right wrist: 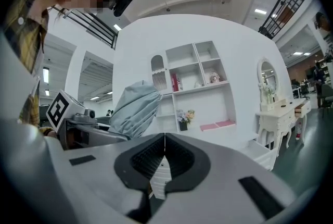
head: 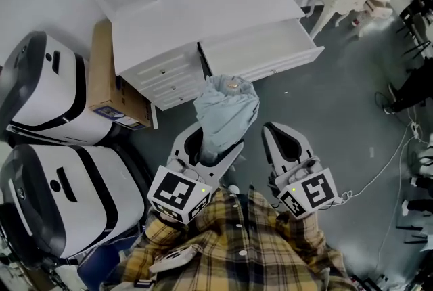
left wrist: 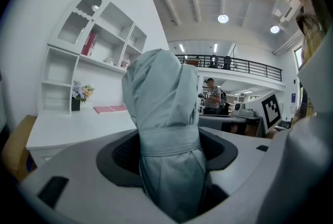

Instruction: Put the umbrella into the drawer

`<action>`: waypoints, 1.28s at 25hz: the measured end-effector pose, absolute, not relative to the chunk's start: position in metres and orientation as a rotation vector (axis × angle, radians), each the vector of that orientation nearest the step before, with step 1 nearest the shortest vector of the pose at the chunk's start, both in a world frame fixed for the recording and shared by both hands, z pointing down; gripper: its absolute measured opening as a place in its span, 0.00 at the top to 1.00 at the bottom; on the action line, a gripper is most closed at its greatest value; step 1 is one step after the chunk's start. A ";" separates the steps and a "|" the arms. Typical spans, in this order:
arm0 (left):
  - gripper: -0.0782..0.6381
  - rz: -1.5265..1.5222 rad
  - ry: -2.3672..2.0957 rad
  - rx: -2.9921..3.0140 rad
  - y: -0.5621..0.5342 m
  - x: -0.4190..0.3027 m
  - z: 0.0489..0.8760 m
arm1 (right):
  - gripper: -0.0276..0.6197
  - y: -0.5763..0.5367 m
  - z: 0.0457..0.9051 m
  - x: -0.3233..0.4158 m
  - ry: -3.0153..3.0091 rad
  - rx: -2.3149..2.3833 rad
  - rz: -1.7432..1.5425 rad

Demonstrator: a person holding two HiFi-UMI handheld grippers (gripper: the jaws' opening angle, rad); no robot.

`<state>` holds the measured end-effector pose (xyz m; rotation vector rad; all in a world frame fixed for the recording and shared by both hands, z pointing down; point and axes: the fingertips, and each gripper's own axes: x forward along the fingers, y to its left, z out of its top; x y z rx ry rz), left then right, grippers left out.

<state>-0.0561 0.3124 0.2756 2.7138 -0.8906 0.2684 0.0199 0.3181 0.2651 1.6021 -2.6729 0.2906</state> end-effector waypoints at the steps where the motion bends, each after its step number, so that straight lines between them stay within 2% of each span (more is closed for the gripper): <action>1: 0.45 0.268 -0.888 2.710 0.298 -0.055 0.276 | 0.93 0.304 0.266 0.021 -2.667 1.604 0.296; 8: 0.45 0.290 -0.863 2.705 0.196 -0.051 0.276 | 0.93 0.210 0.264 0.028 -2.625 1.634 0.324; 17: 0.45 0.301 -0.842 2.707 0.126 -0.056 0.277 | 0.93 0.143 0.267 0.033 -2.584 1.690 0.339; 32: 0.45 0.330 -0.802 2.699 0.069 -0.073 0.294 | 0.93 0.091 0.283 0.031 -2.495 1.772 0.376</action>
